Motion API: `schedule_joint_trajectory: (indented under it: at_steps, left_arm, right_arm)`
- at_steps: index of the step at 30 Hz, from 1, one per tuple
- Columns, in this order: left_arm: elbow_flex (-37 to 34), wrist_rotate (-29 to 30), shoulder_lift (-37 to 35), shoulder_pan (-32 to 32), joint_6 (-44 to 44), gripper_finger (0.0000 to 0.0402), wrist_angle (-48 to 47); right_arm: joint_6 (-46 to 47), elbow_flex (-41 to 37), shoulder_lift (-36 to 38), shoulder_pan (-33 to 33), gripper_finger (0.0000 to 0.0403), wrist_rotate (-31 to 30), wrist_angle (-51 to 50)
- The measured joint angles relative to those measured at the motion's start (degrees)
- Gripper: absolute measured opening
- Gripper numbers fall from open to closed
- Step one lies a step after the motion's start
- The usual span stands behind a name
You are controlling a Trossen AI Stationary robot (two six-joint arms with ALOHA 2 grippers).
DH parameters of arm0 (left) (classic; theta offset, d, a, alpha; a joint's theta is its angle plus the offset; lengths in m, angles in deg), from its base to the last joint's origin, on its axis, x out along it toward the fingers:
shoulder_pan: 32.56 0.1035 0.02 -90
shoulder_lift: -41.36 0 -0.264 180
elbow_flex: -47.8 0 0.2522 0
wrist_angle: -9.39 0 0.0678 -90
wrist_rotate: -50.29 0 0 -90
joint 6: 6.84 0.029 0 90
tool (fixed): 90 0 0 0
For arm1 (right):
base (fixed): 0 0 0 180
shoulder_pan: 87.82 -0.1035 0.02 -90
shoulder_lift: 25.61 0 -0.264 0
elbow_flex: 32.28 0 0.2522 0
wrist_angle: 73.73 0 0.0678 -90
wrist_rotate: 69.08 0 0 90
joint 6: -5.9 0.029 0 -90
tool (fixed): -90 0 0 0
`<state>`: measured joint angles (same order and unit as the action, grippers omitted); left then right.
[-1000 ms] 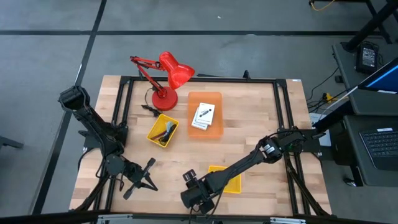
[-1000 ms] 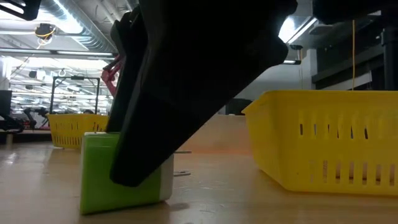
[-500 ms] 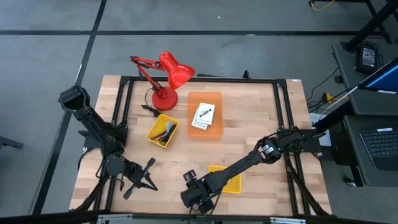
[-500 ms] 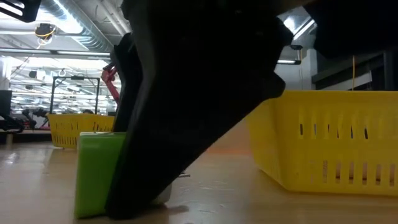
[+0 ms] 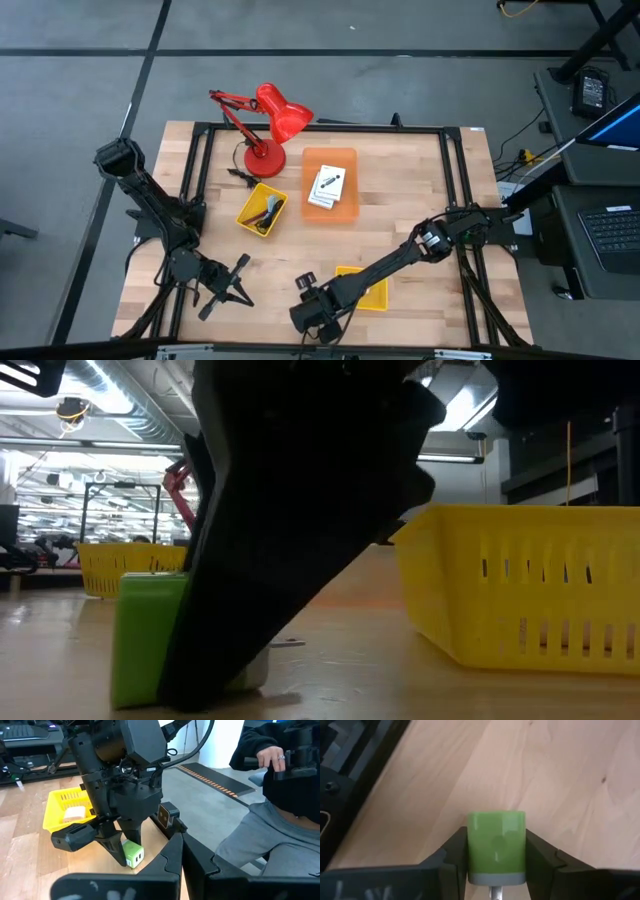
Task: Pick and place items into bin
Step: Put the green charger adapter into the right yellow bin
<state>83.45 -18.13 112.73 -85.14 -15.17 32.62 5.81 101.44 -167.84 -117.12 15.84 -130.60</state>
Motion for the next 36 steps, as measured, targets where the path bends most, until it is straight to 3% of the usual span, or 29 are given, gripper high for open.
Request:
schedule_joint_trajectory:
  at_steps: [8,24,30,36]
  left_arm:
    - [0.0,1.53,0.0,0.04,0.08,0.0003,0.04]
    - [0.0,4.38,0.0,0.2,0.06,0.0003,0.55]
    - [0.0,4.37,0.0,0.2,-0.04,0.0003,0.56]
    - [0.0,4.22,0.0,0.2,-0.08,0.0002,0.59]
  right_arm:
    - [3.04,-0.02,2.64,0.22,0.0123,0.22,-3.78]
    - [-1.73,0.0,10.15,0.92,0.0123,-1.33,-9.12]
    - [-0.73,-1.07,13.24,1.38,0.0123,-2.6,-8.38]
    - [1.3,-8.35,14.44,1.35,0.0123,-3.98,-1.39]
